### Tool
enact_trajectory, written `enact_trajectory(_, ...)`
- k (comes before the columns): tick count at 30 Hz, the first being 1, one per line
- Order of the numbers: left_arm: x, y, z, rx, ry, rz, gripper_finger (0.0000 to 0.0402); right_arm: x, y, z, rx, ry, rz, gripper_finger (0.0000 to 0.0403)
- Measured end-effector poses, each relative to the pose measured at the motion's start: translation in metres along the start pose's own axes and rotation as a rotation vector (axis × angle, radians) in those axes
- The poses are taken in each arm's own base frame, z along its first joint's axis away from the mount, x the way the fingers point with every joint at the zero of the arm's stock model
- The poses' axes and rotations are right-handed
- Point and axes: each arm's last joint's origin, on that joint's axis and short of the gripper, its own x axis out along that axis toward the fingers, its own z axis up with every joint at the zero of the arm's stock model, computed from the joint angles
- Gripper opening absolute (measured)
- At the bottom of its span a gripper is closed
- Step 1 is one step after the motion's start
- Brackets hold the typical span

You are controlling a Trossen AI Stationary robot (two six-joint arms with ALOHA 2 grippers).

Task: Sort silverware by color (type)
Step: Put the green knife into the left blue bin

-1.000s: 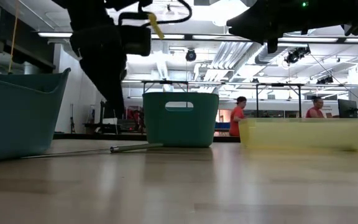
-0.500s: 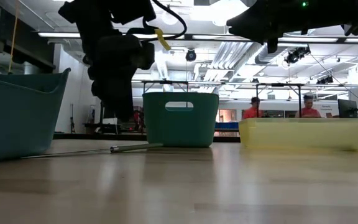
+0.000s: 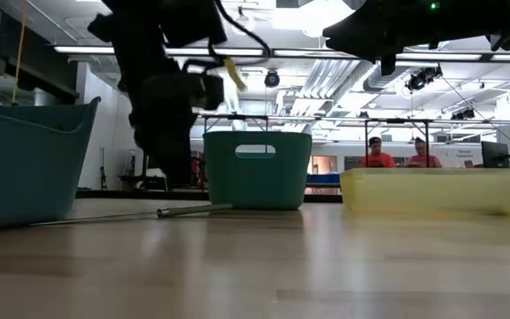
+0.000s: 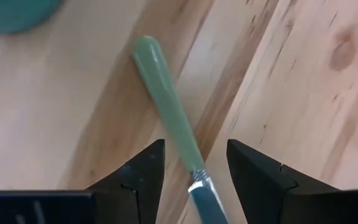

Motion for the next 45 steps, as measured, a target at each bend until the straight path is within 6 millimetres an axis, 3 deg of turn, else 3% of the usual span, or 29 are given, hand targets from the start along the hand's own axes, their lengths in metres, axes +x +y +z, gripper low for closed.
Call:
enact_trajectory(6, 0.021, -0.003, -0.004, 0.03, 0.06, 0.01, 0.0168, 0.0, 0.0, 0.0, -0.001, -0.001, 0.0, 0.0114)
enact_trajectory(28, 0.033, 0.001, -0.013, 0.002, 0.151, 0.089, 0.0164, 0.0, 0.0, 0.0, 0.007, 0.002, -0.003, 0.0114)
enact_trajectory(32, 0.033, 0.002, -0.013, 0.002, 0.156, 0.094, 0.0135, 0.0, 0.0, 0.0, 0.007, 0.002, -0.003, 0.0114)
enact_trajectory(40, 0.034, 0.002, -0.014, 0.022, 0.16, 0.096, 0.0039, 0.0, 0.0, 0.0, 0.006, 0.003, 0.003, 0.0114)
enact_trajectory(45, 0.034, 0.002, -0.014, 0.027, 0.162, 0.095, 0.0034, 0.0, 0.0, 0.0, 0.006, 0.003, 0.004, 0.0114)
